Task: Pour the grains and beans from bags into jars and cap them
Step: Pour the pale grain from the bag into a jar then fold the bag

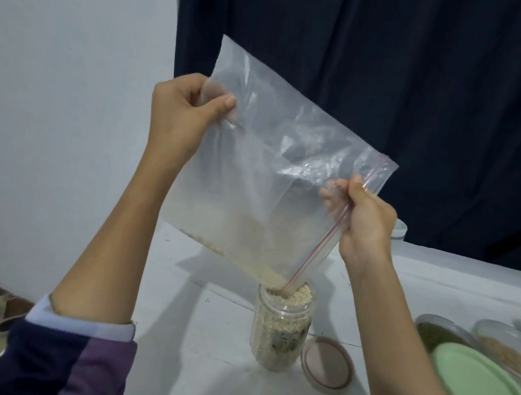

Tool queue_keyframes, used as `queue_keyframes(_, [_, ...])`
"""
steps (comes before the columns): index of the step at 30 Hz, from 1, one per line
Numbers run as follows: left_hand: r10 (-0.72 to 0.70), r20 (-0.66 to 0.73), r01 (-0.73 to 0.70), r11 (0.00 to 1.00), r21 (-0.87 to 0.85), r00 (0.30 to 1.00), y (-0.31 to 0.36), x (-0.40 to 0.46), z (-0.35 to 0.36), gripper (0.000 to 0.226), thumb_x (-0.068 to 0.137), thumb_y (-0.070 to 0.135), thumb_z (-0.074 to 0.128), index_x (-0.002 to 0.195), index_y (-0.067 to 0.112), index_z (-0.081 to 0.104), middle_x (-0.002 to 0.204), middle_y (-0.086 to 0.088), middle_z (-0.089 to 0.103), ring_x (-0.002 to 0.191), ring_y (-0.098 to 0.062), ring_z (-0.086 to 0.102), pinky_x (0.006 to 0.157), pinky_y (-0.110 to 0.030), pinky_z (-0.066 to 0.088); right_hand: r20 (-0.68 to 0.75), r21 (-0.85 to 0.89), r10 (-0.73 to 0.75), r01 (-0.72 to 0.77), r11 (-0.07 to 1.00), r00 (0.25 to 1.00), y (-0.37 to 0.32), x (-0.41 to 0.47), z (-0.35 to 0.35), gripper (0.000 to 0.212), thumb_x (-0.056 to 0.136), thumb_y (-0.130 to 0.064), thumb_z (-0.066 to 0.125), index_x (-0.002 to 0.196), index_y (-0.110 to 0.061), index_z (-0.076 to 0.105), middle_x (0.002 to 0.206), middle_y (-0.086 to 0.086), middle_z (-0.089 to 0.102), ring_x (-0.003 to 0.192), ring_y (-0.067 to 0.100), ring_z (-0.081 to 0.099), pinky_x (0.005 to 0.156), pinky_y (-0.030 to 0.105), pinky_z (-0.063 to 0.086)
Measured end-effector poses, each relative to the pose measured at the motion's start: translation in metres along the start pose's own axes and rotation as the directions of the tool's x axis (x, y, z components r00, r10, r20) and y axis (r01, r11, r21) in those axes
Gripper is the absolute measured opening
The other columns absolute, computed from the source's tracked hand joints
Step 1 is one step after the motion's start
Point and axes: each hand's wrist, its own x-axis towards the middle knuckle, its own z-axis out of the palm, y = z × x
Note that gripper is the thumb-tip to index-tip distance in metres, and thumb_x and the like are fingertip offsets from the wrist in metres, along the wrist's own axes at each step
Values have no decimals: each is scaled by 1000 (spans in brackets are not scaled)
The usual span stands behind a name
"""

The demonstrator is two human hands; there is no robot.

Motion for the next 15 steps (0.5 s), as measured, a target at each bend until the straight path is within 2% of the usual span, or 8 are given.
queue_keyframes(2, [23,-27,-23,1000,-1,999,1,3,1,33,76,24,75,74,-7,62,70,-18,58,64,-18,50,61,-27,43,11,-1,5,-5,1000,1000,1,-1,0,23,95,-16,58,78,-2,66,73,9,67,56,13,67,64,22,57])
queue_keyframes(5, [52,-41,-53,998,-15,998,3,2,2,41,78,29,72,71,-9,60,72,-27,62,62,-22,51,61,-31,44,-13,25,-12,12,1000,1000,-2,0,-2,29,96,-16,57,71,-4,65,67,6,68,56,13,66,66,23,57])
queue_keyframes(9, [36,-10,-36,999,17,999,4,3,2,22,83,24,69,67,10,61,66,-7,58,65,-15,50,61,-20,43,1,13,-3,2,1000,1000,-1,-2,-5,27,96,-17,57,73,-5,65,65,4,69,57,12,67,64,22,57])
queue_keyframes(12, [25,-23,-25,1000,8,999,8,4,2,22,76,24,76,65,24,56,66,9,57,66,-9,51,62,-18,44,-6,60,-26,26,998,1000,-2,-1,-7,28,96,-16,56,73,-4,65,66,6,68,55,12,66,62,22,55])
queue_keyframes(15, [45,-41,-44,999,19,998,11,4,4,24,76,27,75,63,22,55,64,9,57,62,-3,50,61,-15,42,19,38,-20,19,999,1000,-2,-2,-7,26,97,-17,55,77,-3,65,71,7,69,57,12,67,61,21,55])
